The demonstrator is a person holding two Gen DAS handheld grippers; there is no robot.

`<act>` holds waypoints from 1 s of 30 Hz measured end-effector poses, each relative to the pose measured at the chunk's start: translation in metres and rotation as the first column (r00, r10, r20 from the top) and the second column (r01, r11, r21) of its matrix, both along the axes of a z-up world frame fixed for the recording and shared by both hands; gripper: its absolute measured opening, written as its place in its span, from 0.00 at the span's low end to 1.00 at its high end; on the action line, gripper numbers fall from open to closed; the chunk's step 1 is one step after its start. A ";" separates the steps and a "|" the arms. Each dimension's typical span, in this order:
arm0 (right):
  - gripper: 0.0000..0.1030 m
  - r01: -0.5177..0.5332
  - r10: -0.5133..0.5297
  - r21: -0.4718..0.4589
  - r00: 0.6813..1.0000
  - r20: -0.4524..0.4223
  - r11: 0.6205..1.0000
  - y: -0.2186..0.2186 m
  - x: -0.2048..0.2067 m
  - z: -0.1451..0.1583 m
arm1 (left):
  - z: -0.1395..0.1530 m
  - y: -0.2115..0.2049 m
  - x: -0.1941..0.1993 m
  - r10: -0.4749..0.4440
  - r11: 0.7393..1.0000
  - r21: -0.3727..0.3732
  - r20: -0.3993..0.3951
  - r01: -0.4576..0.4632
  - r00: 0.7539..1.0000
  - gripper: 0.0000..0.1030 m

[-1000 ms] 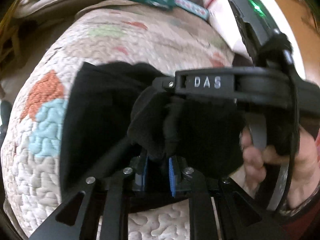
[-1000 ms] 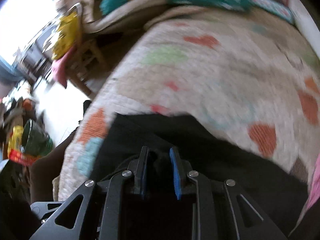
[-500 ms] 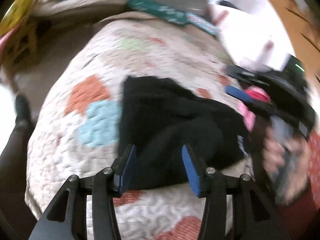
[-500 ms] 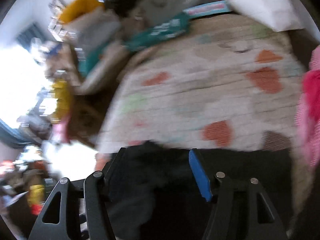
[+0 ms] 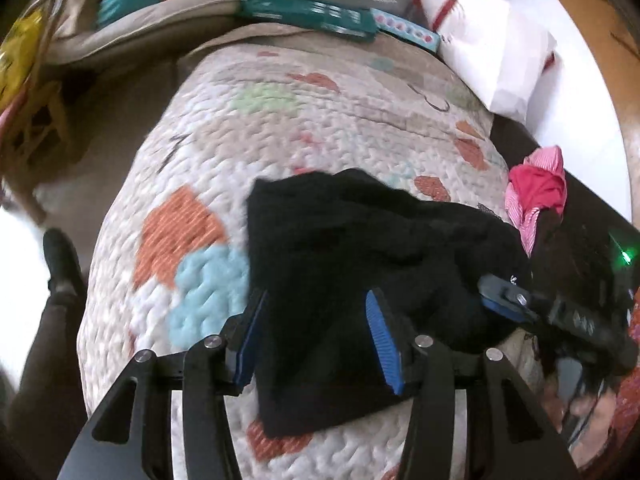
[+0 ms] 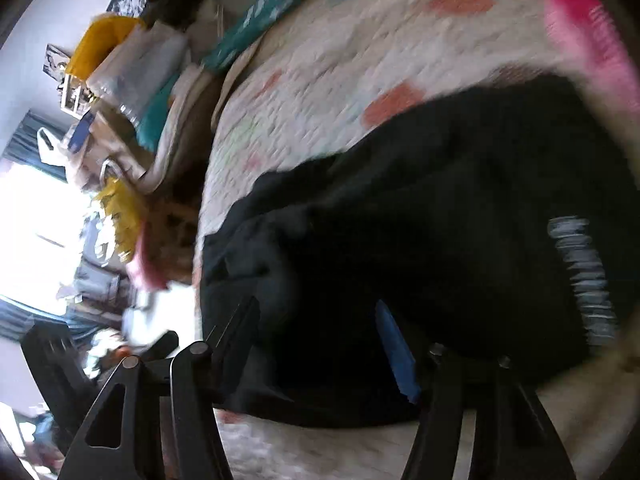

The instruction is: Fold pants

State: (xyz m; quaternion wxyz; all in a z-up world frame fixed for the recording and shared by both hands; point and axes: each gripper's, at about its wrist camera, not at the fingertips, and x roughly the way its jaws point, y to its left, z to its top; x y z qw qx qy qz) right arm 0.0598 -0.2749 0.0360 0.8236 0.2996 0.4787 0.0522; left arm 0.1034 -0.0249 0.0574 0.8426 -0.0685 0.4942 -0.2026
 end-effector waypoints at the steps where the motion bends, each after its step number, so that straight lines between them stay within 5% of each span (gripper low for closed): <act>1: 0.64 0.013 -0.012 -0.031 1.000 0.016 0.999 -0.005 -0.005 0.005 | 0.002 -0.009 0.007 -0.011 1.000 0.004 -0.001 0.011 1.000 0.48; 7: 0.64 0.157 -0.150 -0.116 0.986 0.066 0.981 -0.036 -0.023 0.012 | 0.013 -0.057 0.027 -0.079 0.997 0.009 0.019 0.079 0.997 0.48; 17: 0.64 0.283 -0.281 -0.023 0.958 0.058 0.959 -0.062 -0.026 -0.007 | 0.000 -0.117 0.056 -0.161 0.986 0.047 -0.014 0.162 0.987 0.48; 30: 0.64 0.289 -0.272 -0.144 0.953 0.130 0.946 -0.050 -0.032 0.007 | 0.021 -0.128 0.065 -0.216 0.976 0.042 0.010 0.215 0.976 0.48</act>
